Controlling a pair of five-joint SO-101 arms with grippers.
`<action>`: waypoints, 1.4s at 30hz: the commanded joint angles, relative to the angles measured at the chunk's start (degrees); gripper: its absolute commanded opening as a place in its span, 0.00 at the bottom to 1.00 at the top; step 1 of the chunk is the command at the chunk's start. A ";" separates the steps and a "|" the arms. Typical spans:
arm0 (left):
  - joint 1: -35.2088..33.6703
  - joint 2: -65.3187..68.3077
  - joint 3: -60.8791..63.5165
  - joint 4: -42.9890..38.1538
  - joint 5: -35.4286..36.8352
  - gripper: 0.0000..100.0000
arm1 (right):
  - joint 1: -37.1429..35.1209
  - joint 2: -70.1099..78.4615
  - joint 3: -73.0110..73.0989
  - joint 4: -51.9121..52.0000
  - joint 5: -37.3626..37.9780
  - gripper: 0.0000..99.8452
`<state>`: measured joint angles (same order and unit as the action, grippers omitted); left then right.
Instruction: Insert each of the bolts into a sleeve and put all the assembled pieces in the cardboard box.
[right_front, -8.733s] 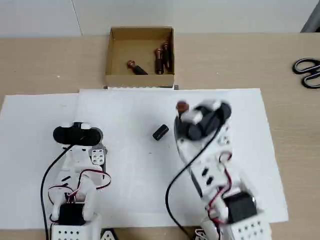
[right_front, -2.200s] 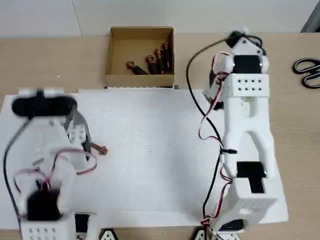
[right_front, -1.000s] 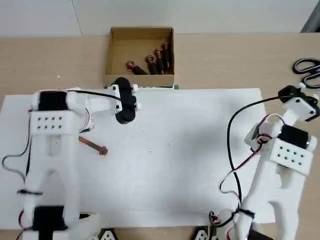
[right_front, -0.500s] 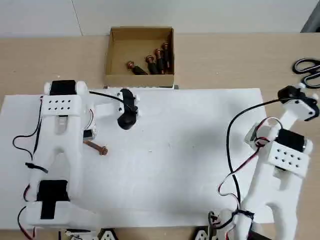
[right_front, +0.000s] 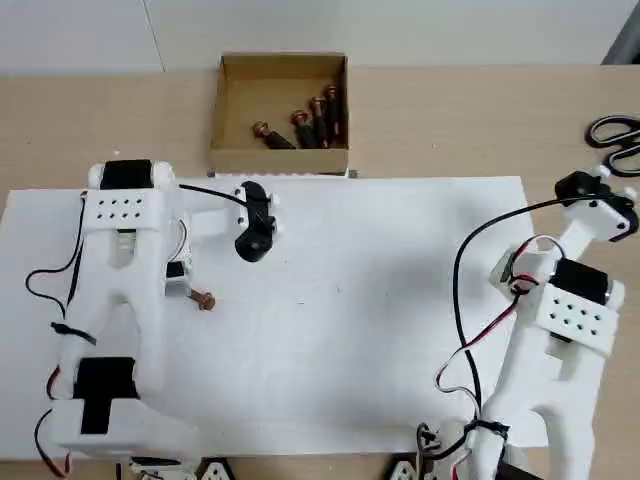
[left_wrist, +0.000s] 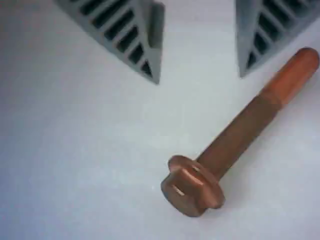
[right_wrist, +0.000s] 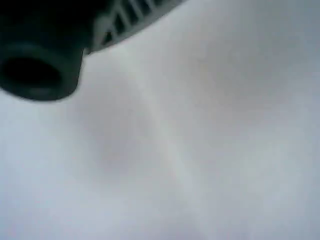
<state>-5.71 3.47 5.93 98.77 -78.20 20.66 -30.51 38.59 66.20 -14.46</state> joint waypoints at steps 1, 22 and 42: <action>0.26 1.93 -1.98 1.32 -22.15 0.10 | 0.48 -2.15 -0.35 -1.01 0.62 0.00; 0.18 9.49 -4.53 -3.96 -23.74 0.10 | 0.48 -2.42 -0.70 -1.01 0.44 0.00; 0.00 19.96 -8.92 -2.81 -24.97 0.11 | 0.48 -2.42 -0.79 -0.66 0.44 0.00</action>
<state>-5.80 22.90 -0.75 95.16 -77.76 20.66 -30.59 38.59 66.20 -14.46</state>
